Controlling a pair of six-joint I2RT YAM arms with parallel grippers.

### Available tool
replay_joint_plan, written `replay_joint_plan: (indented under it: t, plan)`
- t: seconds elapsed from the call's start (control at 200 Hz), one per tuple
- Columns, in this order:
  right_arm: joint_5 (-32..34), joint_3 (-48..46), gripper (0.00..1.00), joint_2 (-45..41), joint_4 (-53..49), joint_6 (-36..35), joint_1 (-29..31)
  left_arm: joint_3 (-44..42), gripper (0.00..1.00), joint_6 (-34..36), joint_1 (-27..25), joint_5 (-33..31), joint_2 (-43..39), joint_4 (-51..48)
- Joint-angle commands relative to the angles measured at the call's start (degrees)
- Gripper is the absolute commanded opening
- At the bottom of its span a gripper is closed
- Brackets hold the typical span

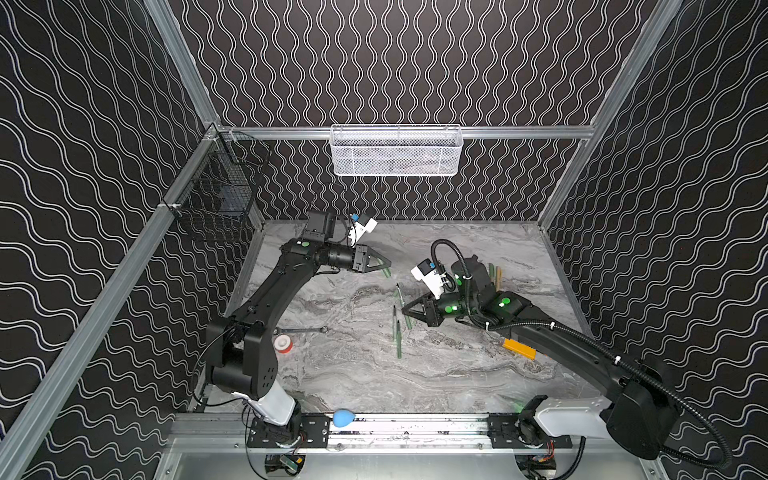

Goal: Insert the pens into the pen caps
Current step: 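Lift the green pen nib-up toward the cap held by the left gripper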

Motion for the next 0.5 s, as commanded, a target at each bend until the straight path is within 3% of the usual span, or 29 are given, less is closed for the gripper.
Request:
replay_joint_plan:
  t: [0.0, 0.495]
  plan:
    - [0.7, 0.5, 0.06, -0.1, 1.7, 0.9, 0.8, 0.0, 0.00, 2.9, 0.4, 3.6, -0.6, 0.2]
    - [1.9, 0.6, 0.06, -0.2, 0.0, 0.4, 3.2, -4.9, 0.00, -0.9, -0.3, 11.1, -3.6, 7.0]
